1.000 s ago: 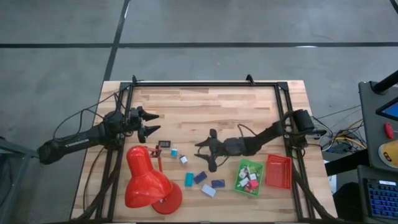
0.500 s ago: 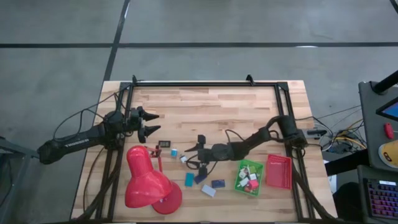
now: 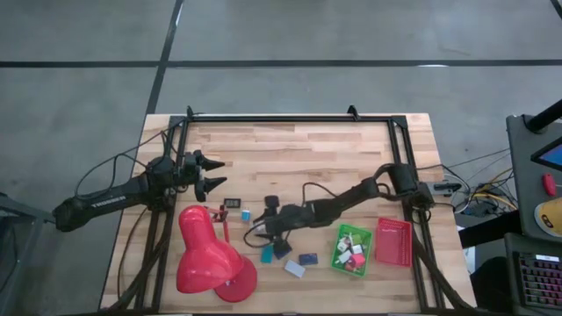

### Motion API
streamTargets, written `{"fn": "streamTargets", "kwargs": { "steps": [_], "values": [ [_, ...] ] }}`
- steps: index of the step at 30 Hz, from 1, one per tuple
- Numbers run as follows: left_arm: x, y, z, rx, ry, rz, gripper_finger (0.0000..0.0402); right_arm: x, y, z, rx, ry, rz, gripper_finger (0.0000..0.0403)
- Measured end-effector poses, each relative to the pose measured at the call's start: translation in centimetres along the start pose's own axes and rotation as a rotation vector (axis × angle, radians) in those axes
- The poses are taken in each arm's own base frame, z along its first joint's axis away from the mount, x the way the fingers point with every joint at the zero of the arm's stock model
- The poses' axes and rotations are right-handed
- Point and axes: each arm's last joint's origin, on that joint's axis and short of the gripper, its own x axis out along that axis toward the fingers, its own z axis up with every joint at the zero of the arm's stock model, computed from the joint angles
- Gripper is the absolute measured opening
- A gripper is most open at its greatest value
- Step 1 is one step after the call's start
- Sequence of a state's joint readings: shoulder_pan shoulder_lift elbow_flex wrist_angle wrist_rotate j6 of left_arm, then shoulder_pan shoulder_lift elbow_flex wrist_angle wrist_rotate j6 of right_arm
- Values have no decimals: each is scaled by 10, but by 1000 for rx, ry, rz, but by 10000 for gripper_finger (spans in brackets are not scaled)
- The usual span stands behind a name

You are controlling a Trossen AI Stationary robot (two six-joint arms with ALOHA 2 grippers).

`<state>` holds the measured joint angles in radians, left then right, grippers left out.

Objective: Pick & Place Office items
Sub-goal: Put the white charger adapter into the green basket

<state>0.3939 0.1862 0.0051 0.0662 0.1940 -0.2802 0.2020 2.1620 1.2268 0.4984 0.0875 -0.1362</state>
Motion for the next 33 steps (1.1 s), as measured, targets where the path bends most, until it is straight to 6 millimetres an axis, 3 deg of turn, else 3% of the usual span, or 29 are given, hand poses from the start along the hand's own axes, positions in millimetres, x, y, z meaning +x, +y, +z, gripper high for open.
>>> {"fn": "streamTargets", "kwargs": {
  "steps": [10, 23, 33],
  "values": [
    [0, 0, 0, 0, 1, 0, 320, 3, -10, 2, 17, 61, 36, 205],
    [0, 0, 0, 0, 1, 1, 320, 22, -21, -13, 77, 78, 79, 205],
    [0, 0, 0, 0, 1, 0, 320, 22, -26, -18, 110, 127, 71, 205]
  ]
}}
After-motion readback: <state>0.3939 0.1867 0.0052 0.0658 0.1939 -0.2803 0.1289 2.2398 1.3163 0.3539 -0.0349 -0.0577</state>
